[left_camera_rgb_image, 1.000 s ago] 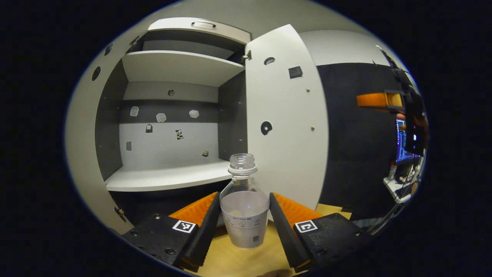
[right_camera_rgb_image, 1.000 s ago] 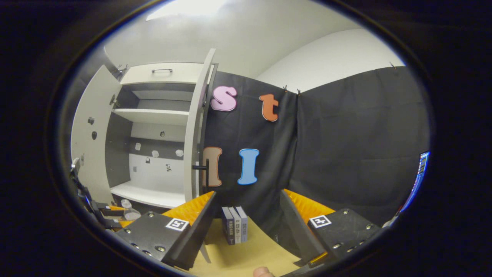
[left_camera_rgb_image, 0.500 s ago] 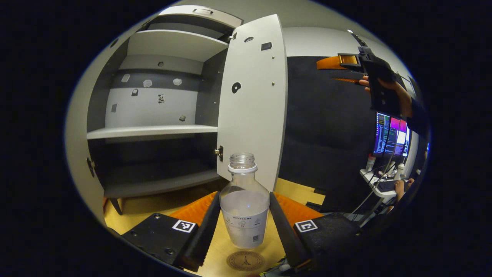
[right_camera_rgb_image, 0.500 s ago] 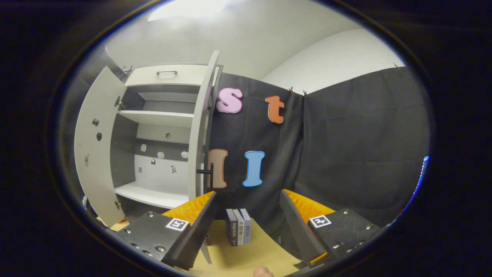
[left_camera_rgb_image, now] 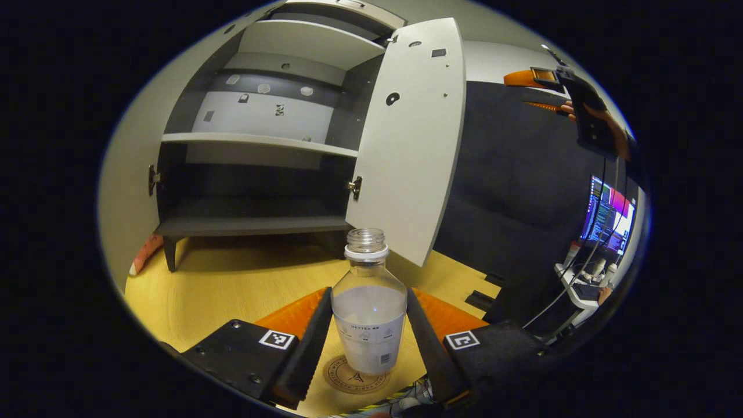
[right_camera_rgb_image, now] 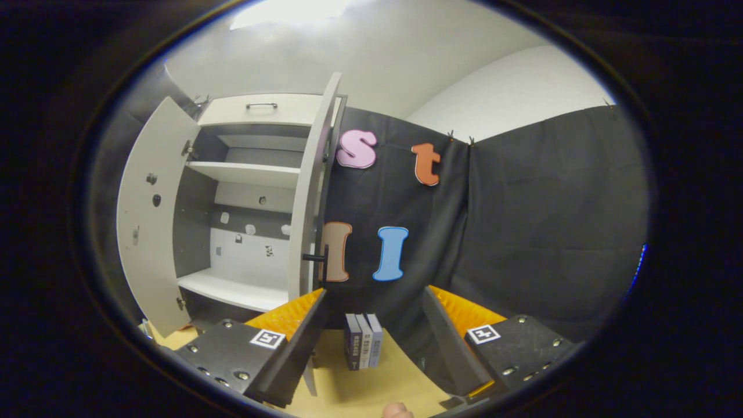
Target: Grasp the bottle in the cabinet with the left hand and place it on the coaster, then close the right door with the right hand and the left door with the left hand.
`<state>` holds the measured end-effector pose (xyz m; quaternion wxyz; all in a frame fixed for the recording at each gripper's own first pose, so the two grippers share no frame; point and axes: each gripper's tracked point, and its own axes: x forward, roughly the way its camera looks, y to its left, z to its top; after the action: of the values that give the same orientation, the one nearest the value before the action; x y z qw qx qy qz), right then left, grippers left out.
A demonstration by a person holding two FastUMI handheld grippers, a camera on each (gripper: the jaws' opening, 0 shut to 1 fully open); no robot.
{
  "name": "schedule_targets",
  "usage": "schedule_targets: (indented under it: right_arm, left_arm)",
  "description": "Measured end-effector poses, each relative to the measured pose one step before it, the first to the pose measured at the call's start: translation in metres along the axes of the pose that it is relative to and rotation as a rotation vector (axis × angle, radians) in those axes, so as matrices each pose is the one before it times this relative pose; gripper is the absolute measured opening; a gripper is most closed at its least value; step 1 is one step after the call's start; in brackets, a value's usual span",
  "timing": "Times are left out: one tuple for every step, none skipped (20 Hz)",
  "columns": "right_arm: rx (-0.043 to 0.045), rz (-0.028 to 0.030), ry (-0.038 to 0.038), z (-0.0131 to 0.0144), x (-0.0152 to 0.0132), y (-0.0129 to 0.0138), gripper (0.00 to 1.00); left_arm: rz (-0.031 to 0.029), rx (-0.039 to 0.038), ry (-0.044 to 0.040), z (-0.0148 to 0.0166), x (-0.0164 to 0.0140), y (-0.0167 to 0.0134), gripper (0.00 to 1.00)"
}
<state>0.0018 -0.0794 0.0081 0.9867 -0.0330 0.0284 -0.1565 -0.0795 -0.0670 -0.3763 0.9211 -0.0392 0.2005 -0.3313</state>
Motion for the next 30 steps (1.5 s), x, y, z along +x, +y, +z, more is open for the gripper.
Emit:
schedule_targets:
  right_arm:
    - [-0.00465, 0.00501, -0.00042, -0.00073, 0.00079, 0.00016, 1.00]
    - [-0.00330, 0.00275, -0.00004, -0.00053, 0.00119, -0.00032, 0.98]
    - [-0.00280, 0.00300, 0.00019, 0.00005, 0.00076, 0.00043, 0.98]
    - [-0.00141, 0.00341, 0.00127, -0.00131, 0.00050, -0.00085, 0.98]
    - [-0.00127, 0.00301, 0.00218, -0.00158, 0.00132, 0.00004, 1.00]
    - [-0.00047, 0.00275, 0.00130, -0.00118, 0.00054, -0.00055, 1.00]
    - [0.00062, 0.00316, 0.00060, -0.00079, 0.00115, -0.00040, 1.00]
    - [0.00110, 0.00351, 0.00018, -0.00049, 0.00089, 0.00007, 0.98]
    - [0.00145, 0.00346, 0.00093, -0.00068, 0.00199, 0.00016, 0.98]
    - [0.00167, 0.00450, 0.00087, -0.00189, 0.00082, 0.00049, 0.98]
    - [0.00187, 0.00354, 0.00118, -0.00068, 0.00110, 0.00156, 0.98]
    - [0.00205, 0.00456, 0.00166, -0.00137, 0.00140, 0.00109, 0.98]
    - [0.00124, 0.00428, 0.00261, -0.00174, 0.00118, 0.00183, 0.99]
    - [0.00199, 0.00414, 0.00167, -0.00196, 0.00078, 0.00123, 0.98]
    - [0.00278, 0.00425, 0.00229, -0.00155, 0.00138, 0.00160, 0.98]
    - [0.00281, 0.00378, 0.00274, -0.00212, 0.00005, 0.00159, 0.98]
    - [0.00252, 0.00348, 0.00099, -0.00049, 0.00039, 0.00149, 0.98]
    - [0.00237, 0.00240, 0.00035, -0.00096, -0.00032, 0.00079, 0.99]
    - [0.00248, 0.00137, 0.00074, -0.00075, 0.00059, 0.00115, 0.98]
    - [0.00265, 0.00124, 0.00248, -0.00226, -0.00075, 0.00054, 0.99]
    - [0.00332, 0.00106, 0.00289, -0.00129, 0.00023, 0.00047, 0.99]
    - [0.00370, 0.00025, 0.00307, -0.00200, 0.00042, -0.00043, 0.98]
    - [0.00406, -0.00096, 0.00298, -0.00091, 0.00030, -0.00026, 0.99]
    - [0.00544, -0.00122, 0.00269, -0.00155, -0.00108, -0.00135, 0.98]
    - [0.00494, -0.00024, 0.00043, -0.00084, 0.00003, -0.00079, 0.98]
    - [0.00354, -0.00066, 0.00113, -0.00090, 0.00082, 0.00085, 0.99]
    - [0.00147, -0.00080, 0.00173, -0.00023, -0.00006, -0.00069, 0.98]
    - [0.00149, -0.00188, 0.00061, -0.00097, -0.00030, -0.00011, 0.98]
    - [0.00304, -0.00088, 0.00204, -0.00049, 0.00034, -0.00036, 0.99]
    - [0.00578, -0.00058, 0.00315, -0.00123, 0.00001, -0.00033, 0.98]
  left_arm:
    - [0.01501, 0.00973, 0.01158, -0.00589, 0.00198, 0.00235, 0.80]
    - [0.00865, 0.01428, 0.01427, -0.00624, 0.00083, 0.00017, 0.80]
    - [0.00522, 0.01630, 0.00805, -0.00370, 0.00114, -0.00118, 0.80]
    - [0.00395, 0.01441, 0.00526, -0.00196, 0.00083, -0.00091, 0.80]
    - [0.00019, 0.00795, 0.00858, -0.00444, 0.00092, -0.00210, 0.80]
    - [0.00225, 0.00416, 0.01117, -0.00367, 0.00050, -0.00139, 0.82]
    - [0.00710, 0.00590, 0.00742, -0.00364, -0.00160, -0.00035, 0.80]
    - [0.00988, 0.00752, 0.00582, -0.00302, -0.00101, 0.00021, 0.80]
    - [0.01068, 0.00527, 0.00690, -0.00342, -0.00093, 0.00085, 0.80]
    - [0.01189, 0.00274, 0.00024, -0.00089, -0.00115, 0.00084, 0.80]
    - [0.01096, -0.00066, 0.00047, -0.00124, -0.00275, 0.00072, 0.81]
    - [0.01325, -0.00232, -0.00100, 0.00142, -0.00151, 0.00193, 0.81]
    - [0.00606, -0.00535, 0.00115, 0.00006, -0.00183, 0.00014, 0.82]
    - [-0.00436, -0.01035, -0.00215, 0.00148, -0.00208, -0.00112, 0.82]
    - [-0.00380, -0.01047, 0.00338, 0.00076, -0.00127, -0.00111, 0.82]
    - [0.00236, -0.00694, 0.00517, 0.00008, -0.00159, -0.00025, 0.82]
    - [0.00086, -0.00161, 0.00889, -0.00052, -0.00220, -0.00011, 0.82]
    - [0.00273, 0.00260, 0.00409, 0.00082, -0.00163, -0.00012, 0.82]
    - [-0.00011, 0.00426, 0.00060, 0.00212, -0.00159, -0.00029, 0.82]
    - [-0.00463, 0.00297, -0.00463, 0.00442, -0.00173, -0.00140, 0.82]
    - [-0.00830, 0.00015, -0.00580, 0.00325, -0.00107, -0.00231, 0.82]
    - [-0.00513, -0.00051, -0.00256, 0.00264, -0.00007, -0.00177, 0.82]
    - [-0.00327, -0.00013, 0.00187, 0.00065, -0.00066, -0.00136, 0.82]
    - [-0.00397, -0.00035, -0.00102, 0.00204, -0.00059, -0.00171, 0.82]
    - [-0.00278, 0.00020, -0.00166, 0.00177, -0.00053, -0.00203, 0.82]
    - [0.00103, 0.00095, 0.00029, 0.00280, -0.00031, -0.00066, 0.82]
    - [0.00300, 0.00039, 0.00012, 0.00370, -0.00105, -0.00051, 0.82]
    - [0.00071, -0.00026, -0.00432, 0.00489, -0.00129, -0.00119, 0.82]
    - [-0.00085, 0.00002, -0.00838, 0.00583, -0.00159, -0.00143, 0.82]
    - [0.00073, 0.00047, -0.01011, 0.00737, -0.00170, -0.00109, 0.82]
